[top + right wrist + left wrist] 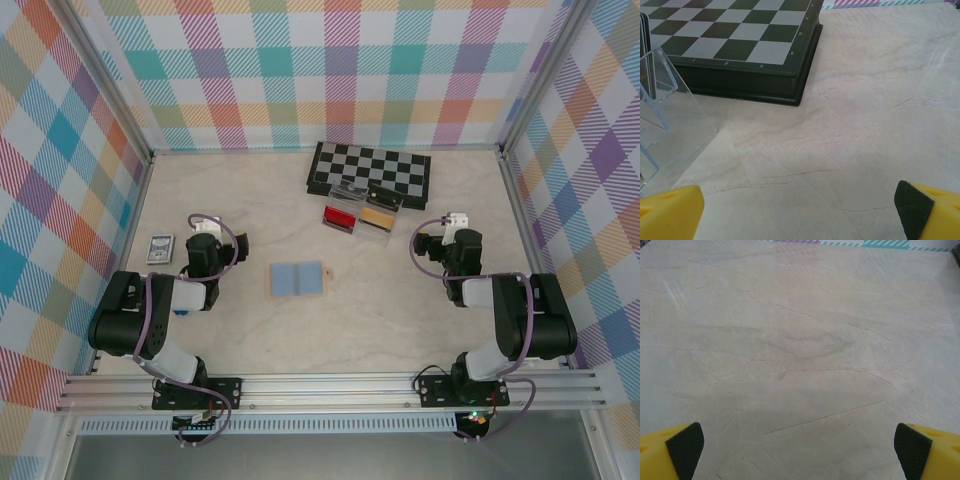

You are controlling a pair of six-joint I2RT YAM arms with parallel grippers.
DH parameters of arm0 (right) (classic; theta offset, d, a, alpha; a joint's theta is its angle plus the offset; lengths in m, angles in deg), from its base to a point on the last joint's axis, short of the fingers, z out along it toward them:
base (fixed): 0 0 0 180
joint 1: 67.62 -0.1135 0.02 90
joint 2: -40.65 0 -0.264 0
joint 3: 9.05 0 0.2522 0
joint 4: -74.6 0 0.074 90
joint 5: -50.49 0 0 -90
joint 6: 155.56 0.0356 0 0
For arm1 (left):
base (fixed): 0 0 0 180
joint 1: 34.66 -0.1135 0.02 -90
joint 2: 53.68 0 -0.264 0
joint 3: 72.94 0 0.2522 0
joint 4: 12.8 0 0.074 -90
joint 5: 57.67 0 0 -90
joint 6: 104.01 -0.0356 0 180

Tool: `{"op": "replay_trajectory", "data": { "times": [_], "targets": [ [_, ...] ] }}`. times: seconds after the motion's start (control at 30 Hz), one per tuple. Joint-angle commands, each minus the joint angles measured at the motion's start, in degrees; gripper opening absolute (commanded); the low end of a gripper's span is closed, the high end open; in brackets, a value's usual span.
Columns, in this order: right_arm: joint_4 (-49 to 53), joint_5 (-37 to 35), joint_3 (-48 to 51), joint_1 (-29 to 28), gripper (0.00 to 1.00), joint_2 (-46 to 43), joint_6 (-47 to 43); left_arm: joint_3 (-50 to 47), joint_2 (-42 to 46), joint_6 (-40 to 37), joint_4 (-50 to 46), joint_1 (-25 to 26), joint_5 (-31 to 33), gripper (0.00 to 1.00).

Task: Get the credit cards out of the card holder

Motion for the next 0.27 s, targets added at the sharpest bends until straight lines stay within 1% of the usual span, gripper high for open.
{"op": "replay_trajectory", "data": {
  "times": [0.0,0.17,0.2,0.23],
  "targets": [
    [-1.9,0.1,-0.9,0.3,1.00,0.4,0.6,1.1,-0.2,-0.1,-0.4,-0.8,-0.1,1.00],
    [-2.1,0.3,-0.7,0.3,1.00,0.4,0.6,1.0,-0.2,-0.2,-0.4,-0.9,-0.2,1.00],
    [-2.5,0.8,-0.5,0.3,1.00,0.2,0.4,1.0,-0.2,-0.2,-0.3,-0.9,-0.2,1.00],
    [-3.3,3.9,0.2,0.3,1.00,0.0,-0.9,1.0,-0.2,-0.1,-0.4,-0.9,-0.2,1.00]
  ]
}}
